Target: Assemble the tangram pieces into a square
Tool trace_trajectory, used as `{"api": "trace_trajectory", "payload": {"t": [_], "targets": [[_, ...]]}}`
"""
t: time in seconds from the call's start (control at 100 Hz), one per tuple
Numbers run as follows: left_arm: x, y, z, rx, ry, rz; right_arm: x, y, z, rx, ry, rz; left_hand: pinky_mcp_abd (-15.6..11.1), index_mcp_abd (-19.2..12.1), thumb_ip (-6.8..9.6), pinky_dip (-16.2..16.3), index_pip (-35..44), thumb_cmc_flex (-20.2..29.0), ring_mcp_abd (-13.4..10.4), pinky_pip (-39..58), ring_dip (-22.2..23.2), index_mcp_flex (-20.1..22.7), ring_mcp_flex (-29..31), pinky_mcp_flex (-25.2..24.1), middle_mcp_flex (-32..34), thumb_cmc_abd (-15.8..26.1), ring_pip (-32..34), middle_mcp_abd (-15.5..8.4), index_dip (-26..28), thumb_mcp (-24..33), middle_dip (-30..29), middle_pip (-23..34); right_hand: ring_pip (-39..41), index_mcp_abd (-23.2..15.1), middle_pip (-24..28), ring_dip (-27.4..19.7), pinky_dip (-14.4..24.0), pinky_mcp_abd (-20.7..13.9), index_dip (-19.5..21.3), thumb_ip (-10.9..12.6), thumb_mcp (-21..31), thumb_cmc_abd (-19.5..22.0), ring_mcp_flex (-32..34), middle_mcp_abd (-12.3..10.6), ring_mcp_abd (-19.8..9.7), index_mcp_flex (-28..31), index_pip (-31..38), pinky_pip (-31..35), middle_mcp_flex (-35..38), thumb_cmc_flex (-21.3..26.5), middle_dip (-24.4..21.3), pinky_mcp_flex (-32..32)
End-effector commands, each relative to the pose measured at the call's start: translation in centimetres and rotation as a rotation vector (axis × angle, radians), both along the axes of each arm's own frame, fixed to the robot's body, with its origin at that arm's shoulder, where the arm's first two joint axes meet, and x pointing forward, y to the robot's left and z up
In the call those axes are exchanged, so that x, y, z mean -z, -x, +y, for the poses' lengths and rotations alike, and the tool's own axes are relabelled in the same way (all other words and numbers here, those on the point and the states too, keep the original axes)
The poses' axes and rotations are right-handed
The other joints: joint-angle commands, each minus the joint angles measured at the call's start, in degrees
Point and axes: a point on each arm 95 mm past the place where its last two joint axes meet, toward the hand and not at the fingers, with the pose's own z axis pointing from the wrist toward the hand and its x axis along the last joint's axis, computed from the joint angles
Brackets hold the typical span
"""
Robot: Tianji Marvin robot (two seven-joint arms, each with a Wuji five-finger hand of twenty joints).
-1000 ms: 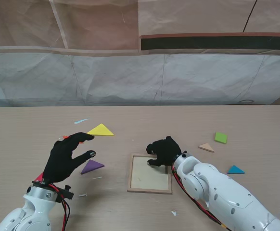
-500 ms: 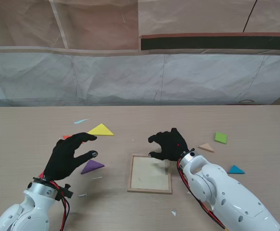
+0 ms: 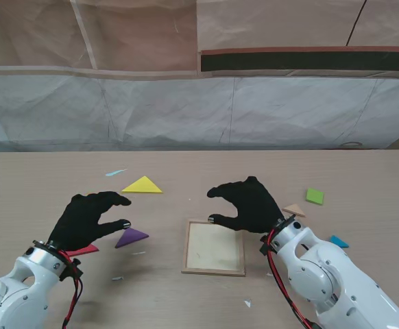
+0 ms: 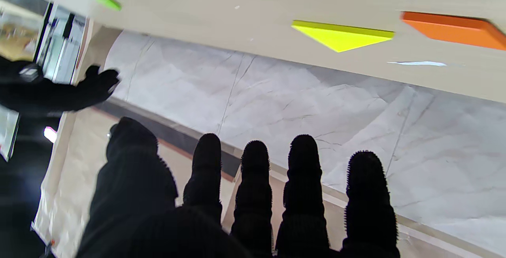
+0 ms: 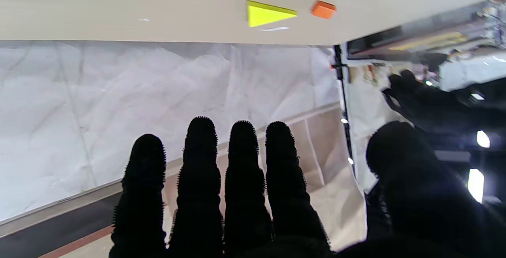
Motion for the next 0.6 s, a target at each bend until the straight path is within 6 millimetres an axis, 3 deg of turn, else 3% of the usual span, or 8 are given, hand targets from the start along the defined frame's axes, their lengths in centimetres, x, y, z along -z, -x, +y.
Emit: {"api": "trace_trajectory", "payload": {"t": [0.0,0.14,0.24,0.37,0.49,0.59], "targets": [[-0.4,0.0,0.7,-0.004,-0.035,0.010,-0.1,0.6,0.1,-0.022,-0.023,0.025,-1.28,-0.32,0.94,-0.34,0.27,2.46,-1.39,-0.78,-0.03,-0.73,-0.14,-1.34,-0.95,-0.10,-0.62,-1.24,0.01,-1.07,-0.03,-1.15,-1.96,-0.80,-1.75,-0.55,-0.42,1.16,-0.85,-0.03,-0.13,1.87,0.59,0.24,0.42,-0.37,-1.06,-1.22,0.57,-1.57,-1.23,-1.71],[-0.6,0.1,2.2,-0.031,-0.160,0.024,-0.5,1.3,-0.5,-0.037,-0.029,0.030,-2.68,-0.88,1.15,-1.49,0.70,3.43,-3.29,-3.00,-0.67,-2.83,-1.68,-2.65,-2.63,-2.09,-2.09,-2.34,0.06,-0.79,-0.08,-0.76,-3.46,-2.70,-2.70,-0.81,-0.68,1.22,-1.11,-0.05,0.01,1.66,-0.33,0.00,0.29,-1.15,-1.38,-2.44,0.03,-1.37,-1.27,-2.61],[-0.3,0.4,3.7,-0.063,-0.261,0.028,-0.4,1.7,-0.9,-0.037,-0.019,0.021,-4.06,-1.46,1.27,-4.75,1.20,4.66,-5.00,-8.93,-1.79,-4.84,-4.67,-5.30,-4.34,-4.05,-4.63,-3.25,-0.12,-0.47,-0.49,-0.78,-3.77,-2.99,-2.77,-0.74,-0.65,1.22,-0.92,-0.07,0.04,1.28,-0.29,-0.09,0.27,-0.73,-0.96,-2.70,0.10,-1.23,-1.04,-2.71],[-0.2,1.1,5.7,-0.098,-0.367,0.105,-0.3,2.1,-1.4,-0.026,-0.010,0.016,-5.59,-3.96,1.53,-7.98,-0.62,5.92,-7.43,-14.68,-3.19,-10.99,-9.83,-7.73,-9.95,-6.44,-8.20,-5.91,-0.96,-0.10,-1.28,-2.27,-4.03,-3.08,-2.79,-0.59,-0.57,1.31,-0.67,-0.11,0.19,0.84,-0.45,-0.11,0.17,-0.83,-0.63,-2.93,-0.03,-1.07,-0.69,-2.84],[-0.1,1.6,7.4,-0.134,-0.435,0.199,0.0,2.4,-1.7,-0.014,-0.015,0.015,-6.35,-6.39,1.99,-10.22,-4.94,7.29,-9.07,-18.68,-3.70,-18.72,-14.20,-8.92,-16.47,-8.76,-10.50,-8.22,-2.51,0.39,-1.72,-3.53,-4.06,-3.04,-2.61,-0.42,-0.48,1.33,-0.43,-0.14,0.27,0.61,-0.37,-0.12,0.25,-0.74,-0.31,-3.03,0.15,-0.93,-0.36,-2.82],[0.1,1.8,8.6,-0.171,-0.491,0.292,0.2,2.6,-1.9,-0.003,-0.018,0.009,-6.72,-6.17,2.74,-12.68,-18.95,5.92,-10.59,-23.28,-3.72,-19.78,-17.69,-8.74,-18.98,-11.78,-12.28,-9.29,-7.20,0.99,-4.36,-11.26,-3.94,-3.06,-2.37,-0.25,-0.35,1.44,-0.21,-0.17,0.31,0.58,-0.22,-0.18,0.16,-0.51,0.01,-3.02,0.37,-0.88,-0.06,-2.74]]}}
